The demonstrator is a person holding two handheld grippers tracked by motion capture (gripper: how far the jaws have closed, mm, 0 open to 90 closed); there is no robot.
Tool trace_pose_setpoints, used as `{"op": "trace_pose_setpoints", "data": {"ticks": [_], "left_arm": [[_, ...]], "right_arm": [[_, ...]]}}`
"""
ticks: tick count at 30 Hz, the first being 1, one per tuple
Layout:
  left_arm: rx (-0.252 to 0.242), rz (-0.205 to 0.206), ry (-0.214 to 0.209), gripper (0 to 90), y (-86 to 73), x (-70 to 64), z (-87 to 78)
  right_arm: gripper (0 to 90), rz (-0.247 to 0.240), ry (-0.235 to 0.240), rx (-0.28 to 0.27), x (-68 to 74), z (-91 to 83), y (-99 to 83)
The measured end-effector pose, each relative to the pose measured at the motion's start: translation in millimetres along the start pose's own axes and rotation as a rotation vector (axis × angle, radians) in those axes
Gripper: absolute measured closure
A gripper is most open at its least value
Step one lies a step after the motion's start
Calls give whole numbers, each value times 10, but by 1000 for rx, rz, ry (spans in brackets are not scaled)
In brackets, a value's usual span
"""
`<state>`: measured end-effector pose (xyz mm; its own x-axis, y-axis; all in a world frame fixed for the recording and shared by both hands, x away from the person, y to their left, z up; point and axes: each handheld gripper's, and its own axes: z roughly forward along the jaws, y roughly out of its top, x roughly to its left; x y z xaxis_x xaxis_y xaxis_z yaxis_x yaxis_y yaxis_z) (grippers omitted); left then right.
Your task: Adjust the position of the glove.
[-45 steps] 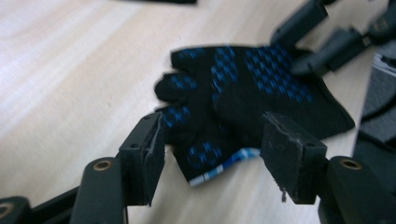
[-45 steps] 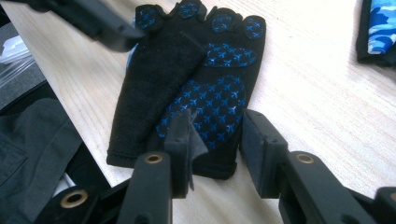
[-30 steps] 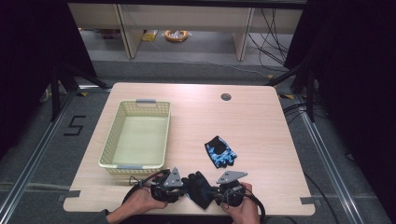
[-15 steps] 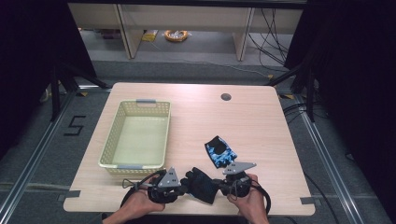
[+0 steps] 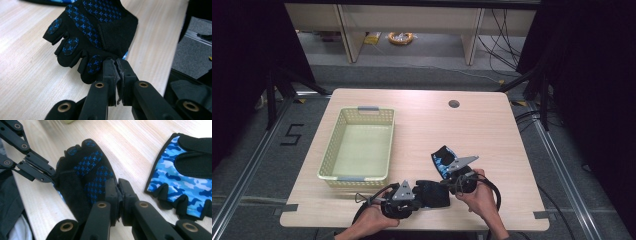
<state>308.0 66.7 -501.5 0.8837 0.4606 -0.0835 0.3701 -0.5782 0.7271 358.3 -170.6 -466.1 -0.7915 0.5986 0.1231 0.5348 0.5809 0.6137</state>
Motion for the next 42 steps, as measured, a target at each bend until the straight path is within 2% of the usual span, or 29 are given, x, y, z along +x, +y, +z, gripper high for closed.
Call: {"op": "trace_pose_setpoints", "data": {"ticks": [1,2,3,4,7,8,13,14,16,20,21,22,23,24,25,27,28,29,30,31,32,33,34,37,38,39,40,41,42], "left_arm": [[6,-16,3,851,-11,0,11],[15,-1,12,848,-21,19,23],[20,-5,12,848,-31,22,32],[25,-17,7,845,-54,17,59],[33,-2,8,837,-64,28,69],[35,-16,15,833,-71,22,75],[37,-10,12,825,-71,21,69],[30,2,11,812,-70,26,68],[37,-4,16,797,-75,33,63],[40,-3,1,731,-77,48,44],[16,-48,-8,706,-88,28,61],[27,-37,-6,681,-91,51,47],[19,-47,-18,637,-90,48,44],[36,-51,-15,607,-98,57,28],[23,-54,-19,594,-100,55,26],[36,-69,-24,549,-101,59,-6],[25,-81,-21,479,-86,66,-48],[25,-81,-21,456,-86,66,-48],[2,-100,-17,449,-77,67,-83],[2,-100,-17,443,-77,67,-83],[-26,-111,-16,430,-69,62,-130],[-26,-111,-16,414,-69,62,-130],[-30,-99,-14,393,-68,71,-163],[-34,-114,5,366,-95,88,-232],[-44,-130,2,355,-105,87,-250],[-53,-117,6,342,-116,96,-279],[-58,-143,6,333,-130,85,-296],[-60,-122,10,325,-135,97,-312],[-69,-144,12,319,-149,83,-328]], "right_arm": [[869,0,0,0,0,0,0],[869,-43,-3,2,-34,54,15],[869,-43,-3,2,-34,54,15],[869,-28,-24,34,-15,90,12],[869,-21,-27,40,-14,142,-7],[864,18,-21,58,-5,176,-25],[853,-1,-31,62,-44,222,-50],[839,14,-36,65,-48,231,-55],[829,37,-41,67,-43,238,-60],[787,43,-45,56,-37,237,-67],[765,32,-83,51,-38,258,-74],[736,20,-77,61,-47,237,-71],[707,22,-74,46,-49,229,-74],[694,40,-66,33,-36,221,-79],[661,36,-66,35,-38,192,-70],[574,17,-75,1,-46,136,-56],[566,-15,-83,-32,-76,84,-45],[566,-15,-83,-32,-76,84,-45],[554,-33,-114,-70,-123,28,-44],[554,-33,-114,-70,-123,28,-44],[533,-18,-137,-66,-172,-34,-40],[533,-18,-137,-66,-172,-34,-40],[532,-20,-166,-75,-231,-68,-44],[533,-15,-191,-88,-304,-83,-43],[534,-14,-186,-74,-340,-108,-36],[539,-9,-196,-90,-366,-97,-34],[545,-16,-195,-77,-407,-114,-18],[546,-10,-198,-89,-427,-101,-10],[551,-4,-206,-97,-435,-89,-4]]}}
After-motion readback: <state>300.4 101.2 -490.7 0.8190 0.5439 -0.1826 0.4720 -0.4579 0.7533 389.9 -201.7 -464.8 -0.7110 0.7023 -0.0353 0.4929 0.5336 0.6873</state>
